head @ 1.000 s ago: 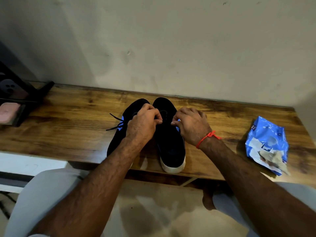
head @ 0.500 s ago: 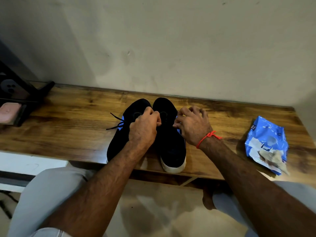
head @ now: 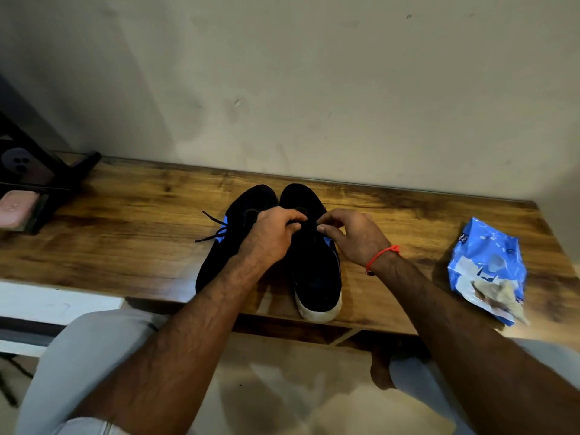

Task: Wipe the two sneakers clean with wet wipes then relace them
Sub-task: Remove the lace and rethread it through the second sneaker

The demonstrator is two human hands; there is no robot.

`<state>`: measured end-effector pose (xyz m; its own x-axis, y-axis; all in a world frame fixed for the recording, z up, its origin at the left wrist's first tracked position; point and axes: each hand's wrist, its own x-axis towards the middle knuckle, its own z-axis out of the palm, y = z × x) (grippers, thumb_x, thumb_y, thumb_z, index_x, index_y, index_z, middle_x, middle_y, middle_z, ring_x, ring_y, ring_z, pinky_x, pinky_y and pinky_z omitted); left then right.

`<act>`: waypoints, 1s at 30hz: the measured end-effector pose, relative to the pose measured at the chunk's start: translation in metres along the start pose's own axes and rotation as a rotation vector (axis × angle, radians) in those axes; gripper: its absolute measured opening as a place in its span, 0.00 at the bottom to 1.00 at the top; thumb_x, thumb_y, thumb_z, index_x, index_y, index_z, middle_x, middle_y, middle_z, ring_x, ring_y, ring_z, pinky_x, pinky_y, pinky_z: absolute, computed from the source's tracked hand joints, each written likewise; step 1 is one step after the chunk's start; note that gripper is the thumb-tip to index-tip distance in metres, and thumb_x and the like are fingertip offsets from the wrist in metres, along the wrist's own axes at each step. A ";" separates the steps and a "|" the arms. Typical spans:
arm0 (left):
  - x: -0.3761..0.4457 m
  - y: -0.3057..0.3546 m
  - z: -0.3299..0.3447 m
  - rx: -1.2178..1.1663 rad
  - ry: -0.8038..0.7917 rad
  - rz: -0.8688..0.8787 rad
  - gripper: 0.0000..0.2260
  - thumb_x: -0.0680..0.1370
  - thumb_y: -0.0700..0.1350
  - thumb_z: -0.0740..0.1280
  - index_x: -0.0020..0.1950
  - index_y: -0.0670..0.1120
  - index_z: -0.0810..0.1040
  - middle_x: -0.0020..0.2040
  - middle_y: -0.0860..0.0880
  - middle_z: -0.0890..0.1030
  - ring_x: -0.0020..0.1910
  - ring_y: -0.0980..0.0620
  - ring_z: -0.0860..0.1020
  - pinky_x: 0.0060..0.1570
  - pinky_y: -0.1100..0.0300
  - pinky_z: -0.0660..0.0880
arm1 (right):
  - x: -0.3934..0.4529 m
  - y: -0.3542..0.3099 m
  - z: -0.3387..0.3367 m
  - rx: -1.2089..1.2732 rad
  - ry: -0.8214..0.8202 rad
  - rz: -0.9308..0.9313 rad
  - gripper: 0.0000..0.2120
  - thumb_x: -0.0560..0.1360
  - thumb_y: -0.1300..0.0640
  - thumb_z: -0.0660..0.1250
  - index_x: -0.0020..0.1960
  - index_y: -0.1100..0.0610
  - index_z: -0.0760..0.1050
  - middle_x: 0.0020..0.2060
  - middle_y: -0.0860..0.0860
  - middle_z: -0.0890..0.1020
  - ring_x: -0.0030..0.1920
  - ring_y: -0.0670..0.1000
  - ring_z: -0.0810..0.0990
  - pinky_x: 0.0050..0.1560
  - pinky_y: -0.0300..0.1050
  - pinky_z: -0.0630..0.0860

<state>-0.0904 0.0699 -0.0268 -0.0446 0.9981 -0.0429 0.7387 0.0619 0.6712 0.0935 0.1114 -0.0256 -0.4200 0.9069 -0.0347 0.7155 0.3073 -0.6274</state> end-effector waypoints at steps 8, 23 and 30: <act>0.001 -0.003 0.001 0.069 0.121 -0.046 0.03 0.80 0.45 0.70 0.50 0.50 0.83 0.50 0.52 0.75 0.49 0.57 0.74 0.47 0.67 0.71 | -0.002 -0.009 -0.003 -0.022 -0.037 0.025 0.04 0.79 0.56 0.68 0.51 0.53 0.81 0.47 0.49 0.84 0.51 0.48 0.79 0.54 0.44 0.77; 0.002 -0.011 0.010 0.072 0.105 -0.119 0.05 0.82 0.45 0.67 0.48 0.51 0.80 0.50 0.53 0.76 0.48 0.56 0.77 0.47 0.59 0.78 | 0.001 -0.001 0.003 -0.084 -0.047 0.011 0.03 0.79 0.51 0.67 0.50 0.47 0.80 0.45 0.47 0.83 0.49 0.49 0.80 0.51 0.53 0.79; 0.001 -0.011 0.000 0.033 0.072 -0.022 0.07 0.80 0.44 0.71 0.56 0.51 0.83 0.52 0.51 0.80 0.52 0.54 0.79 0.54 0.55 0.80 | -0.005 -0.007 -0.002 -0.154 -0.037 -0.125 0.08 0.76 0.37 0.61 0.48 0.40 0.71 0.52 0.43 0.77 0.58 0.49 0.74 0.60 0.59 0.72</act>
<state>-0.0986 0.0702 -0.0346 -0.1084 0.9941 -0.0030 0.7590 0.0847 0.6456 0.0918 0.1056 -0.0197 -0.5292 0.8484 0.0059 0.7320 0.4601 -0.5024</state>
